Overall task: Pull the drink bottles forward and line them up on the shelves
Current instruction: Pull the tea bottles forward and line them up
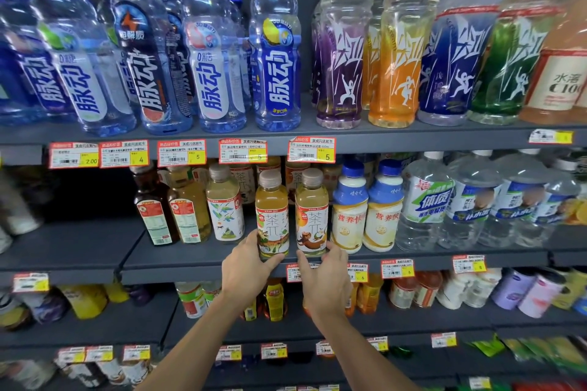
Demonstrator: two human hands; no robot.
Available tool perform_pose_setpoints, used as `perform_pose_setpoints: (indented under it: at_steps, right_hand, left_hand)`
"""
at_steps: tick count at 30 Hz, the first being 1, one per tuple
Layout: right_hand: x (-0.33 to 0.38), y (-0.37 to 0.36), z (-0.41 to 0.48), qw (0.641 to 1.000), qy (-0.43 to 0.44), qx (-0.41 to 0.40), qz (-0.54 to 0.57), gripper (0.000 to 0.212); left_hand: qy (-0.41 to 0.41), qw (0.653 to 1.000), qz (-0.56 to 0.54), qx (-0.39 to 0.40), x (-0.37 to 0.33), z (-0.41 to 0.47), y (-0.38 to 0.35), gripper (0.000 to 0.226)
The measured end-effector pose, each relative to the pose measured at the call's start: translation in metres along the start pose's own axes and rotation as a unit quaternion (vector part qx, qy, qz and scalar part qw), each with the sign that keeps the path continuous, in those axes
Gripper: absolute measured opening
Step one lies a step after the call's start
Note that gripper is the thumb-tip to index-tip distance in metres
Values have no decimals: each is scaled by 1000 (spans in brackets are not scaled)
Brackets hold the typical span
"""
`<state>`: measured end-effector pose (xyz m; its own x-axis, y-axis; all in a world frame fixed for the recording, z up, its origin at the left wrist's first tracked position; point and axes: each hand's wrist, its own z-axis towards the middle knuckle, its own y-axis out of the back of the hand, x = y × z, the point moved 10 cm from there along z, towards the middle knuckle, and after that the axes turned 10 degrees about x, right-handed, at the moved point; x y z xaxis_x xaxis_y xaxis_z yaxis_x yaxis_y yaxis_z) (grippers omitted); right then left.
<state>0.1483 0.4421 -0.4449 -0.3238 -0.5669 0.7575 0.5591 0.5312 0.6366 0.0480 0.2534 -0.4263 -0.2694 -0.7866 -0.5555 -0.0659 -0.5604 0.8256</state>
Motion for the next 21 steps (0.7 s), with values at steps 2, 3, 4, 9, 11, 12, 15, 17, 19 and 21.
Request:
perform_pose_setpoints:
  at_steps: [2,3,4,9,11,12,15,17,19,21]
  right_hand:
    - [0,0,0,1000,5,2,11,62]
    - [0,0,1,1000,5,4,15,62]
    - [-1,0,1,1000,4,5,20,62]
    - [-2,0,-1,998,9,6,60,62]
    - [-4,2,-4,996,13,-7,90,57]
    - [-5,3,-6,994,15,-16,104,53]
    - [-3,-2,-10,993,32,-31,107,34]
    - [3,-11,-16,993,55,-36,102,26]
    - [16,-19,-24,992,72,-44,95,29]
    - [32,-31,-34,991,79,-52,98,33]
  left_hand:
    - [2,1000,4,1,0,0,-1,69]
    - [4,1000,6,1,0,0,-1,68]
    - [6,1000,6,-1,-1,-1,0,68]
    - [10,1000,9,-15,-1,-4,1,65]
    - [4,1000,3,-15,-2,-5,1,63]
    - [0,1000,2,-15,-2,-6,1,65]
    - [-9,999,-25,-36,4,-11,11,73]
    - [-17,995,-62,-72,13,-16,27,64]
    - [-26,990,-81,-114,27,-22,48,47]
    - [-16,985,-95,-141,49,-24,68,34]
